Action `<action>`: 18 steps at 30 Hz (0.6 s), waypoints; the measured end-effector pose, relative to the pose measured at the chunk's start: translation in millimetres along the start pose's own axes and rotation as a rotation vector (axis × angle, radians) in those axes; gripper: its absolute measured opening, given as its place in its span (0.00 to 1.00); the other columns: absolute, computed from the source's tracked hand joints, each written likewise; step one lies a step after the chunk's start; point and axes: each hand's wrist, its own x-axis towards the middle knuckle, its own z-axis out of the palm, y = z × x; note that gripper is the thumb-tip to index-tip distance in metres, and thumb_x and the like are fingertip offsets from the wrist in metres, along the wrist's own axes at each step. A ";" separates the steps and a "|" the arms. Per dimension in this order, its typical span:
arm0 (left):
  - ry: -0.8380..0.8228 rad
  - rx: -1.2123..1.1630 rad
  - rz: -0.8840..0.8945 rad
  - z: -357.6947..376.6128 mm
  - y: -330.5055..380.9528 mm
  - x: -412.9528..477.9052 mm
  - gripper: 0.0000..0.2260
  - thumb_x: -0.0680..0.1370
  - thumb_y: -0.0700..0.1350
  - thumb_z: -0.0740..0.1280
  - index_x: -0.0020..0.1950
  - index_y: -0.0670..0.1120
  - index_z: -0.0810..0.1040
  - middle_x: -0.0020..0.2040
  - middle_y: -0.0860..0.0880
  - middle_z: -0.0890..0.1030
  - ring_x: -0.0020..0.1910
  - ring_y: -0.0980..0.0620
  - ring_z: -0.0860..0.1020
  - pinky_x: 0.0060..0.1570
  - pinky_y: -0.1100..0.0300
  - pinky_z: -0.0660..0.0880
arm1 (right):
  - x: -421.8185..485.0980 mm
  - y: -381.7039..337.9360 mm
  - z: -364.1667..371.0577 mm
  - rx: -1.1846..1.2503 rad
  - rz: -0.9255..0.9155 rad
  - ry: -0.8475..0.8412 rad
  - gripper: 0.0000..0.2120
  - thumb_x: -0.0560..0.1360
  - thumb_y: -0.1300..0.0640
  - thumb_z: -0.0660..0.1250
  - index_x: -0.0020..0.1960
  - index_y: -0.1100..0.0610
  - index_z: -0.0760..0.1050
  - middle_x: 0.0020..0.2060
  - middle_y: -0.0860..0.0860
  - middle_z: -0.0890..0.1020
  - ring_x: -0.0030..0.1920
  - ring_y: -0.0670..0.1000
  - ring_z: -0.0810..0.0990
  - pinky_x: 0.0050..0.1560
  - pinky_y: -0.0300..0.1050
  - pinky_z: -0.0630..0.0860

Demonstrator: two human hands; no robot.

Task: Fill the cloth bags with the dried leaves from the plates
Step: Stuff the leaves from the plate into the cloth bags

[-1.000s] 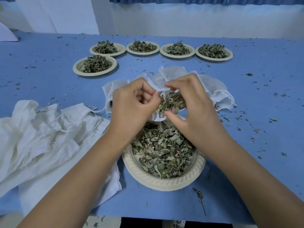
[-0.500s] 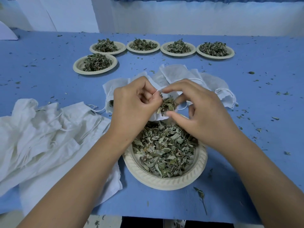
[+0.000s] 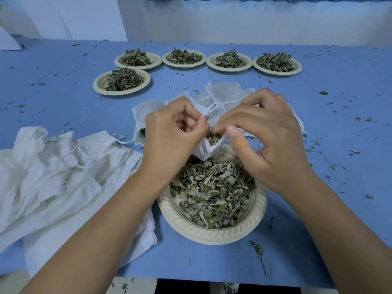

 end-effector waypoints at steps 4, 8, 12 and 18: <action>-0.080 -0.102 -0.024 -1.2 4.9 -0.9 0.06 0.74 0.36 0.72 0.38 0.42 0.77 0.30 0.46 0.78 0.26 0.57 0.74 0.29 0.65 0.73 | -2.0 -9.3 11.4 -0.125 0.048 -0.347 0.17 0.79 0.48 0.48 0.38 0.46 0.71 0.42 0.39 0.81 0.71 0.49 0.64 0.71 0.55 0.46; -0.023 -0.098 -0.046 -5.1 5.3 1.6 0.07 0.75 0.37 0.72 0.38 0.44 0.78 0.29 0.48 0.79 0.25 0.58 0.73 0.28 0.66 0.72 | 0.3 1.1 0.2 0.198 0.245 -0.164 0.20 0.78 0.49 0.50 0.41 0.48 0.80 0.44 0.41 0.83 0.67 0.44 0.68 0.71 0.53 0.50; 0.100 -0.081 -0.051 -10.3 2.5 5.5 0.10 0.75 0.38 0.71 0.36 0.49 0.76 0.28 0.50 0.76 0.25 0.57 0.71 0.28 0.65 0.72 | 1.9 12.3 -22.3 0.523 0.419 -0.166 0.28 0.81 0.47 0.53 0.27 0.55 0.77 0.24 0.53 0.79 0.28 0.47 0.76 0.37 0.35 0.70; 0.368 0.155 0.320 -16.2 2.9 6.8 0.06 0.75 0.36 0.68 0.41 0.45 0.75 0.31 0.53 0.75 0.30 0.57 0.73 0.33 0.67 0.71 | -1.5 3.5 -2.3 0.438 0.419 -0.730 0.11 0.75 0.50 0.66 0.38 0.54 0.81 0.33 0.45 0.83 0.34 0.43 0.80 0.36 0.34 0.74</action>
